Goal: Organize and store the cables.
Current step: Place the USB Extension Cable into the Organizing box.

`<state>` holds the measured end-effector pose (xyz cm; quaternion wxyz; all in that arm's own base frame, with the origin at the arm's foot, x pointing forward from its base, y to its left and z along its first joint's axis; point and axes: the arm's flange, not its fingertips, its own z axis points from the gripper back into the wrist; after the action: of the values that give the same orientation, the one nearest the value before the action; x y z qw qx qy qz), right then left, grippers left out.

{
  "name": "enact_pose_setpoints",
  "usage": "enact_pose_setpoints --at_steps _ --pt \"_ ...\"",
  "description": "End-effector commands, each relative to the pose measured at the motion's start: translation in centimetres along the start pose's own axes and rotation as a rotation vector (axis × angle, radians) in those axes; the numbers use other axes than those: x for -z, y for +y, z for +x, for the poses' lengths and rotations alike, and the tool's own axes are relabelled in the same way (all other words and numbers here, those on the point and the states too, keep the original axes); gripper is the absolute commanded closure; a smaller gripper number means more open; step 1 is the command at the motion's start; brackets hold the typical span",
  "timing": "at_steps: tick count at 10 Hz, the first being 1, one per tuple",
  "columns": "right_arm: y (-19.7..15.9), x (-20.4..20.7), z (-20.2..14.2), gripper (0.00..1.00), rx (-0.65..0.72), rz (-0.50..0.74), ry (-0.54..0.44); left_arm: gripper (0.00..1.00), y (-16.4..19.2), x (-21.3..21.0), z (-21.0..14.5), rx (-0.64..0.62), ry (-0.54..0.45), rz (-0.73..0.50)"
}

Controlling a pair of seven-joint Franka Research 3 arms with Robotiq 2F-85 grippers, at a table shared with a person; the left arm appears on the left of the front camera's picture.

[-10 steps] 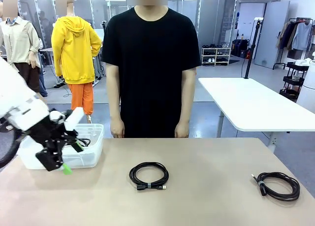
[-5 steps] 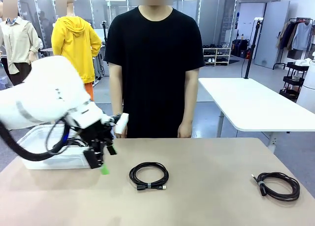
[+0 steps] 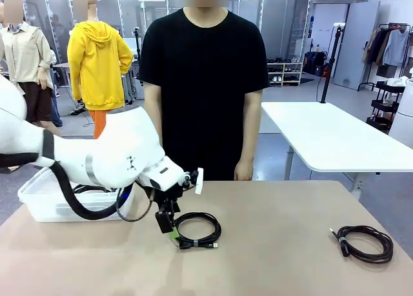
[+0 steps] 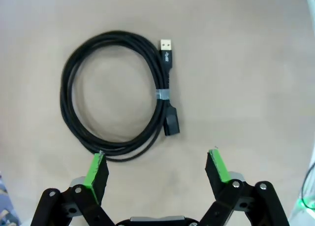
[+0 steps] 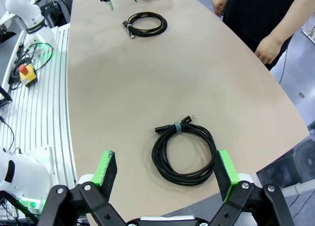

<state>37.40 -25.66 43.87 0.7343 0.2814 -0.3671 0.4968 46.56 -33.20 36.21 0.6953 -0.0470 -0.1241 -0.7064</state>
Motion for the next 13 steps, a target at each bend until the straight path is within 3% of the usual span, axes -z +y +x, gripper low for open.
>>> enact_pose_setpoints --at_steps 1,5,9,10,13 --pt "0.4 0.1 0.2 0.0 0.004 -0.002 -0.011 0.0 0.7 1.3 2.2 -0.022 0.032 -0.011" --pt "0.4 0.1 0.2 0.0 0.004 -0.002 -0.011 0.0 -0.1 3.9 3.5 -0.005 0.041 -0.13" --pt "0.4 0.1 0.2 0.0 0.004 -0.002 -0.011 0.0 0.3 6.5 3.6 -0.029 0.035 -0.129" --pt "0.4 0.1 0.2 0.0 0.004 -0.002 -0.011 0.07 0.3 6.5 3.4 -0.013 0.029 -0.113" --pt "0.4 0.1 0.2 0.0 0.004 -0.002 -0.011 0.9 0.3 6.3 3.5 0.012 0.008 -0.107"
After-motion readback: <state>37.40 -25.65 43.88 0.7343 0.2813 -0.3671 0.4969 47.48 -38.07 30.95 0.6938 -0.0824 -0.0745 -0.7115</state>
